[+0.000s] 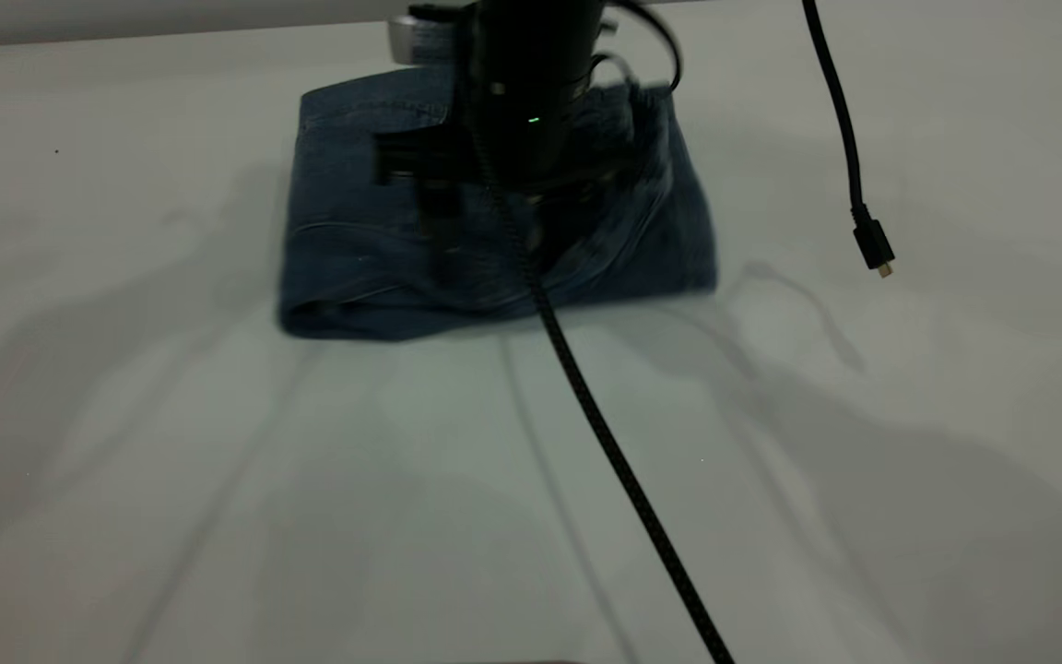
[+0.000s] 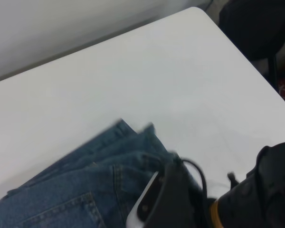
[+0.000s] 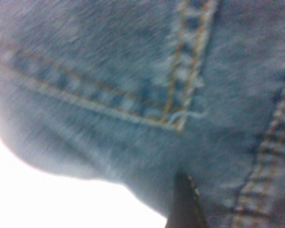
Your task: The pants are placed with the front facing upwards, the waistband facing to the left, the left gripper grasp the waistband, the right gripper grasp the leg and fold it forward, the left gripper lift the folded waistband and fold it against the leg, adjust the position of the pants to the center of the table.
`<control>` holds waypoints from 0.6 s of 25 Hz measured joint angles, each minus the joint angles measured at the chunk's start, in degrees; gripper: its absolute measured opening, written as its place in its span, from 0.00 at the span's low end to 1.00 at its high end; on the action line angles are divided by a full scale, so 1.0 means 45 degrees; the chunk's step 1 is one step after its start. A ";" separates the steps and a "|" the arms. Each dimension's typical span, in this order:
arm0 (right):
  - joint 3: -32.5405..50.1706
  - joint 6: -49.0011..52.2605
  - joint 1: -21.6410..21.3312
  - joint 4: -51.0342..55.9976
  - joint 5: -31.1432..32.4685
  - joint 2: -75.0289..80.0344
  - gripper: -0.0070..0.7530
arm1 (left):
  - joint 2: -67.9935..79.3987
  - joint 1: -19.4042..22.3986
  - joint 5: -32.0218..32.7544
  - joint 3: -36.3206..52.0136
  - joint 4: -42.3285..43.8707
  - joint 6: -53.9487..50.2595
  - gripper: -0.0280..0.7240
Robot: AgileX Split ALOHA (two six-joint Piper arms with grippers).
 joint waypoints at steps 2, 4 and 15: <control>0.0000 -0.0531 0.0014 0.1306 0.0011 0.0000 0.58 | 0.0000 0.0000 0.0221 0.0000 -0.0001 0.0000 0.79; 0.0000 -0.1238 0.0014 0.1876 0.0011 0.0000 0.58 | 0.0000 0.0000 0.0470 0.0000 0.0002 0.0000 0.79; -0.1691 -0.2831 -0.0959 0.0509 0.3364 -0.2196 0.57 | -0.1571 0.0113 0.1607 0.0000 0.0920 0.0095 0.79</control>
